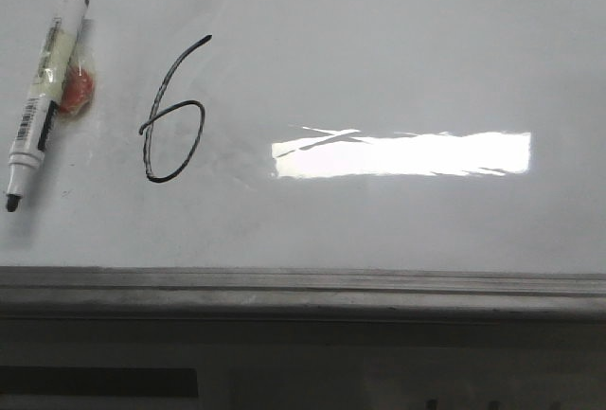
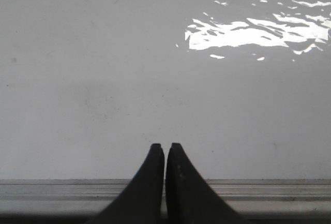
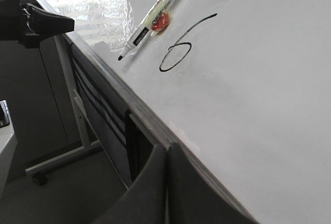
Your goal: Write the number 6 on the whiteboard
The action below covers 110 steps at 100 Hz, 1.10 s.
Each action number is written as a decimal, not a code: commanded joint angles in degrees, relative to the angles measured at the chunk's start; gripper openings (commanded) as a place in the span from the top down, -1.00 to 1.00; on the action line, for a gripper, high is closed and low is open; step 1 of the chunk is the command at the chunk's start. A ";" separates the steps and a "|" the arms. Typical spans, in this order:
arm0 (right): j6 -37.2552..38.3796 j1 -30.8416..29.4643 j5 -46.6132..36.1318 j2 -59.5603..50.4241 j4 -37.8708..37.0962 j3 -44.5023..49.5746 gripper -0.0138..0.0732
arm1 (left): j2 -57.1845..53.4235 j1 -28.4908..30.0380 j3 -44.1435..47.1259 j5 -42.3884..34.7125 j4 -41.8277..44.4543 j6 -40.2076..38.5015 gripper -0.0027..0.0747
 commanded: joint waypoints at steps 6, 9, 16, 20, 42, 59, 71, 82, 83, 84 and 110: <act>-0.59 -0.41 -4.54 0.25 -0.52 -1.67 0.83 | -1.69 0.13 1.21 -4.35 -0.09 -0.65 0.98; -0.59 -0.41 -4.54 0.25 -0.52 -1.67 0.83 | -1.69 0.13 1.21 -4.35 -0.09 -0.65 0.98; -0.59 -0.41 -4.54 0.25 -0.52 -1.67 0.83 | -1.69 0.13 1.21 -4.35 -0.09 -0.65 0.98; -0.59 -0.41 -4.54 0.25 -0.52 -1.67 0.83 | -1.69 0.13 1.21 -4.35 -0.09 -0.65 0.98; -1.60 -0.51 -2.30 0.25 -9.19 -0.70 0.83 | -1.69 0.13 1.21 -4.35 -0.09 -0.65 0.98; -1.60 -1.65 -3.21 0.49 -9.18 0.70 0.83 | -1.69 0.13 1.21 -4.35 -0.09 -0.65 0.98; -1.60 -8.41 -3.81 0.49 -8.68 0.69 0.83 | -1.69 0.13 1.21 -4.35 -0.09 -0.65 0.98; -1.60 -19.51 -6.84 0.49 -6.84 0.69 0.83 | -1.69 0.13 1.21 -4.35 -0.09 -0.65 0.98; -1.60 -21.10 -7.01 0.49 -6.84 0.69 0.83 | -1.69 0.13 1.21 -4.35 -0.09 -0.65 0.98; -1.60 -21.92 -7.35 0.49 -6.84 0.69 0.83 | -1.69 0.13 1.21 -4.35 -0.09 -0.65 0.98; 0.08 -46.42 -24.83 -0.67 -5.01 7.51 0.83 | -1.69 0.13 1.21 -4.35 -0.09 -0.65 0.98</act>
